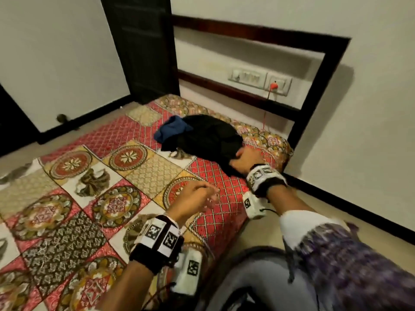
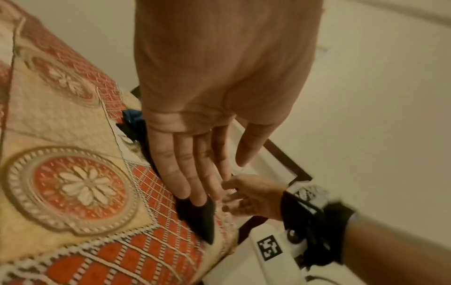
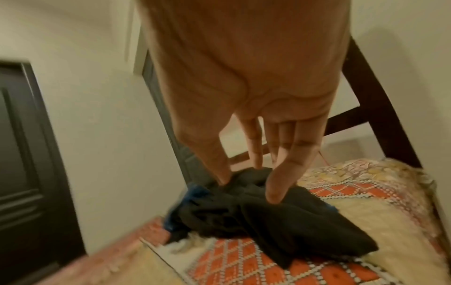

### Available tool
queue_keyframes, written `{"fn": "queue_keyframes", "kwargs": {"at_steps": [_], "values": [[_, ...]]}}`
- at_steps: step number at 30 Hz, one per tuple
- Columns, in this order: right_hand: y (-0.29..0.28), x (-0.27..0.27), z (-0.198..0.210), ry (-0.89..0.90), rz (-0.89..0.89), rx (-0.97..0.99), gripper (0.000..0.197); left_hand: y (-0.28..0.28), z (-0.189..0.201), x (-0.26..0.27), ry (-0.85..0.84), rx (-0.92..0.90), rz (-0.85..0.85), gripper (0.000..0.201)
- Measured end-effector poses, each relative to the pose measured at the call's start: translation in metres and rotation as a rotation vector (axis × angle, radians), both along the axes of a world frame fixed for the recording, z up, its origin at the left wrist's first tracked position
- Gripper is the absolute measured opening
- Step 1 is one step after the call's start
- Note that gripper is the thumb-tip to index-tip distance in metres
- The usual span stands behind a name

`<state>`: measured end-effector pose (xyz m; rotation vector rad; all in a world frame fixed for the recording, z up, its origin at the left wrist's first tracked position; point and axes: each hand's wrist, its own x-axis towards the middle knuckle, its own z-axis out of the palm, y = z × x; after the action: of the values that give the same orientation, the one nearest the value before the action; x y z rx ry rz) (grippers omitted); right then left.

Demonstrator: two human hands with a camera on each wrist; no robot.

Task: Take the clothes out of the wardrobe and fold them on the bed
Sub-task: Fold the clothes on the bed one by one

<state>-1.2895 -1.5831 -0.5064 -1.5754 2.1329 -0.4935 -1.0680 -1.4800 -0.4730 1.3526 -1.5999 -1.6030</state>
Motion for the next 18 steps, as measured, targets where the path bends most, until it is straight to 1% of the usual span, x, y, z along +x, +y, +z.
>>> {"fn": "queue_keyframes", "kwargs": {"at_steps": [1,2,3,4,5,6,7,9,10,11,12,13,14,15,16,17,18], "values": [[-0.023,0.003,-0.017,0.096,-0.01,0.087,0.04,-0.015,-0.006,0.009,-0.07,-0.006,0.002,0.018],[-0.036,0.004,-0.034,0.15,-0.029,0.155,0.067,-0.025,-0.013,0.016,-0.131,-0.004,-0.005,0.018],[-0.048,0.005,-0.05,0.153,-0.055,0.184,0.084,-0.034,-0.019,0.025,-0.187,-0.001,-0.018,0.018],[-0.054,0.006,-0.063,0.143,-0.077,0.189,0.09,-0.039,-0.025,0.033,-0.224,0.011,-0.033,0.017],[-0.056,0.006,-0.075,0.135,-0.099,0.184,0.09,-0.041,-0.03,0.039,-0.24,0.035,-0.054,0.017],[-0.059,0.005,-0.087,0.137,-0.117,0.173,0.086,-0.044,-0.035,0.046,-0.239,0.054,-0.067,0.017],[-0.061,0.004,-0.094,0.144,-0.139,0.15,0.076,-0.045,-0.038,0.052,-0.244,0.073,-0.072,0.017],[-0.06,0.003,-0.095,0.118,-0.164,0.121,0.049,-0.047,-0.045,0.062,-0.247,0.107,-0.07,0.032],[-0.059,0.005,-0.09,0.078,-0.165,0.101,0.041,-0.05,-0.051,0.065,-0.223,0.133,-0.064,0.038],[-0.055,0.011,-0.081,-0.005,-0.157,0.072,0.038,-0.05,-0.053,0.067,-0.198,0.171,-0.051,0.039],[-0.048,0.025,-0.068,-0.136,-0.149,0.024,0.03,-0.049,-0.053,0.067,-0.162,0.205,-0.03,0.039],[-0.036,0.044,-0.048,-0.278,-0.087,-0.014,0.01,-0.047,-0.05,0.066,-0.114,0.243,0.005,0.04],[-0.024,0.066,-0.029,-0.352,0.022,-0.036,0.017,-0.044,-0.046,0.065,-0.033,0.272,0.058,0.043],[-0.011,0.089,-0.012,-0.436,0.159,-0.063,0.036,-0.041,-0.04,0.066,0.105,0.315,0.135,0.044],[0.007,0.112,0.006,-0.45,0.31,-0.063,0.044,-0.039,-0.033,0.069,0.318,0.371,0.229,0.042],[0.026,0.131,0.024,-0.444,0.442,-0.053,0.045,-0.036,-0.023,0.076,0.517,0.415,0.301,0.043],[0.042,0.142,0.038,-0.45,0.533,-0.023,0.044,-0.033,-0.013,0.088,0.694,0.451,0.345,0.046]]}}
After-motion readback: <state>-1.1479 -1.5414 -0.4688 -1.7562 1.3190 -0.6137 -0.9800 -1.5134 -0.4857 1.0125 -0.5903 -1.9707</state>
